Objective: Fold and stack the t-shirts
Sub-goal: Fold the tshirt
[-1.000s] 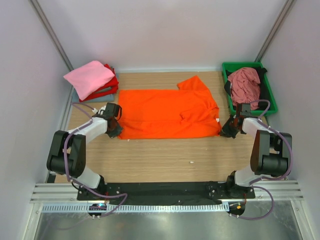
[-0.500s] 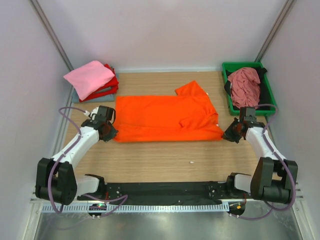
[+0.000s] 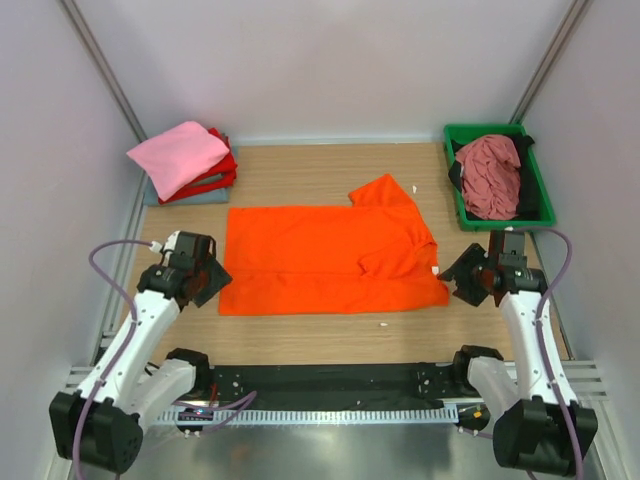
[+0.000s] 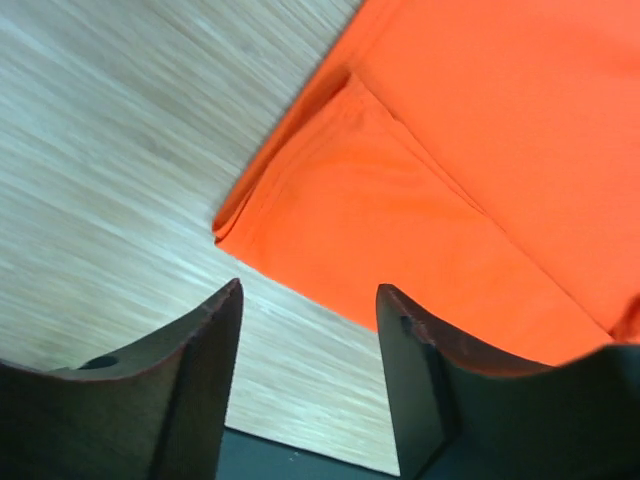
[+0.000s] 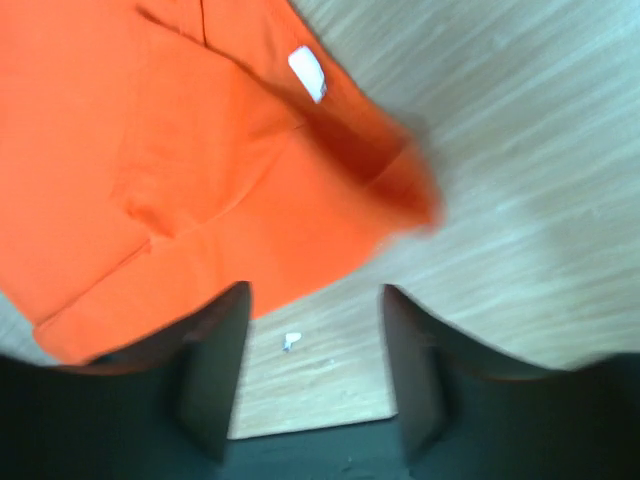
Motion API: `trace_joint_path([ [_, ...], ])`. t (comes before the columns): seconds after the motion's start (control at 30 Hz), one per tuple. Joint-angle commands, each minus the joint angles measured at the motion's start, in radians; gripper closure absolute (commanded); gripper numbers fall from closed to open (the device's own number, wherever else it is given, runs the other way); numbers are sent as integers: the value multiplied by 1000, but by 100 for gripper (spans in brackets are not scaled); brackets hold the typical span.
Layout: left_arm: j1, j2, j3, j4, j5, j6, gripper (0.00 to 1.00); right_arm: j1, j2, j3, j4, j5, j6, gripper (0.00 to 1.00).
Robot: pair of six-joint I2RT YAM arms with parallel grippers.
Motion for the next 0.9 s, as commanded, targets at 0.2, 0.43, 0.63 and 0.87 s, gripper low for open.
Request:
trace_joint_path([
  [0.2,-4,-142,99,-102,17,-3,38,4,-125,161,-128,-19,-1,26],
  [0.43,-4,-11,80,127,162,69,39,27,51,147,113,-171,-17,34],
  [0.63,-4,253,157,245,163,121,42,93,364,268,242,-162,-79,36],
  [0.87,-4,460,436,145,170,254,42,135,794,670,213,-86,-198,26],
])
